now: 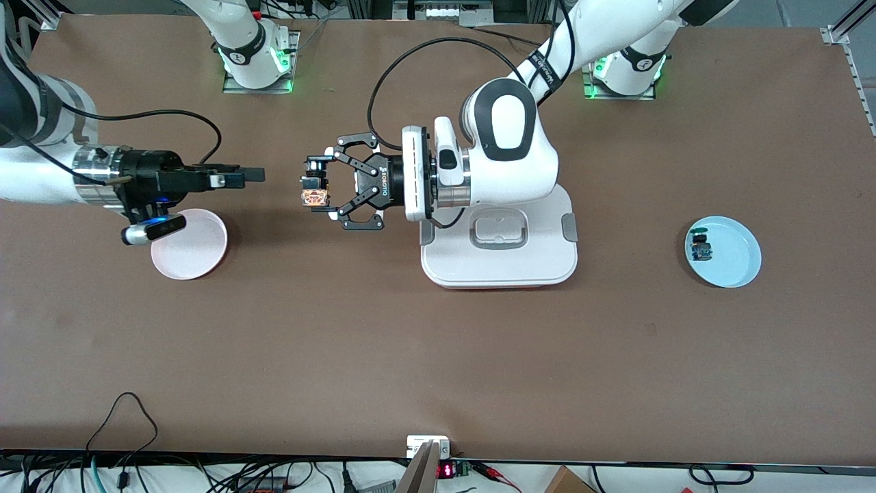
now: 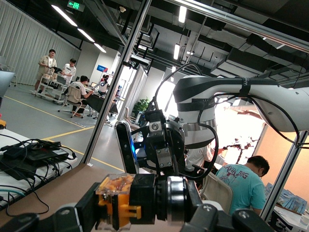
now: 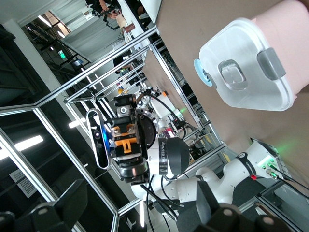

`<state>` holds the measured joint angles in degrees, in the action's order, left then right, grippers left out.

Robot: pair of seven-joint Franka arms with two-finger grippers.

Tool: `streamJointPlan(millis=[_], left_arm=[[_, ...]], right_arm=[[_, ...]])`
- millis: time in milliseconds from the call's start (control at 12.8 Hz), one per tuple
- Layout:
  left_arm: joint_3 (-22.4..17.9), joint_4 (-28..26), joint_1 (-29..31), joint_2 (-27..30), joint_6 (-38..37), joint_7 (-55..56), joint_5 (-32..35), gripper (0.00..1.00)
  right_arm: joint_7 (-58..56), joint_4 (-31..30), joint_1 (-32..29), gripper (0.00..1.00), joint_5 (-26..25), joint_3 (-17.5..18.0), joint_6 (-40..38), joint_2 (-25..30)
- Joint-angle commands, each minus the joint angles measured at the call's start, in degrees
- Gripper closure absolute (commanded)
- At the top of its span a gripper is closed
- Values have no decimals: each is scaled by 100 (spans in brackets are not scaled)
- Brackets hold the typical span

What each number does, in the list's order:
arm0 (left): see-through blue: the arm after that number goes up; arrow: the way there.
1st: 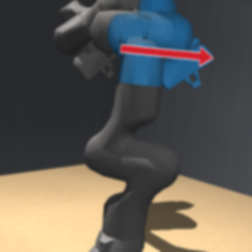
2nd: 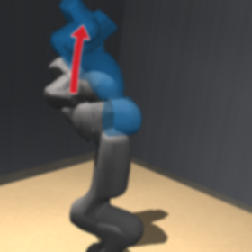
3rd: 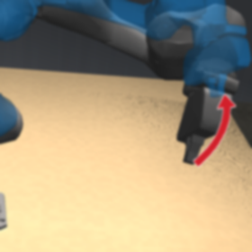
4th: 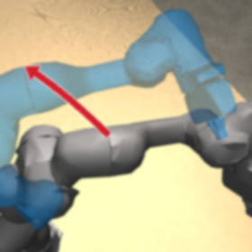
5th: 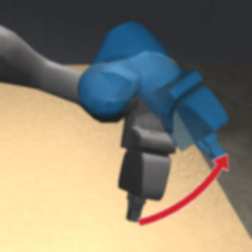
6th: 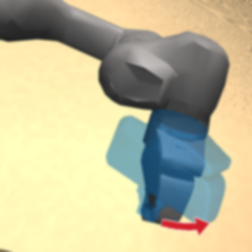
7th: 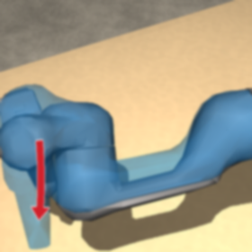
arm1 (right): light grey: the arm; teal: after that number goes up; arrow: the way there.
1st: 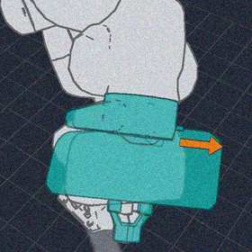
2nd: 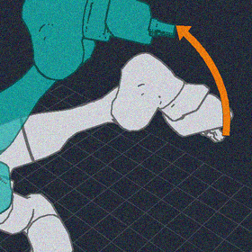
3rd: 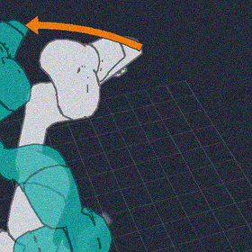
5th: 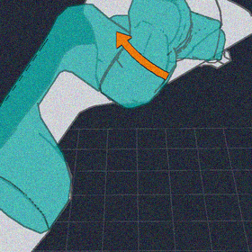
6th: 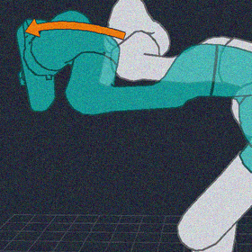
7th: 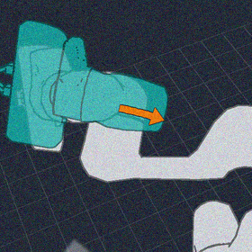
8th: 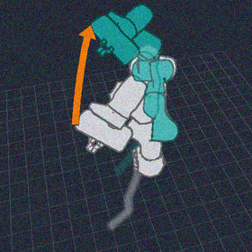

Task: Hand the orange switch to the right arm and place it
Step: 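Grasp the orange switch with the right gripper beside the left gripper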

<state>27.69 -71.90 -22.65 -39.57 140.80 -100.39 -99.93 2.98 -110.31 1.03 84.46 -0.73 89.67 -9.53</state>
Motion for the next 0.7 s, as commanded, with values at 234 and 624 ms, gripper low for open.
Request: streamJointPlan(millis=[234, 624], left_arm=[[-54, 167, -73, -42, 61, 72, -17, 100], [-54, 167, -64, -42, 61, 63, -17, 100]], right_arm=[[53, 280, 362, 0, 493, 11, -81, -426], [211, 686, 511, 0, 973, 12, -99, -742]])
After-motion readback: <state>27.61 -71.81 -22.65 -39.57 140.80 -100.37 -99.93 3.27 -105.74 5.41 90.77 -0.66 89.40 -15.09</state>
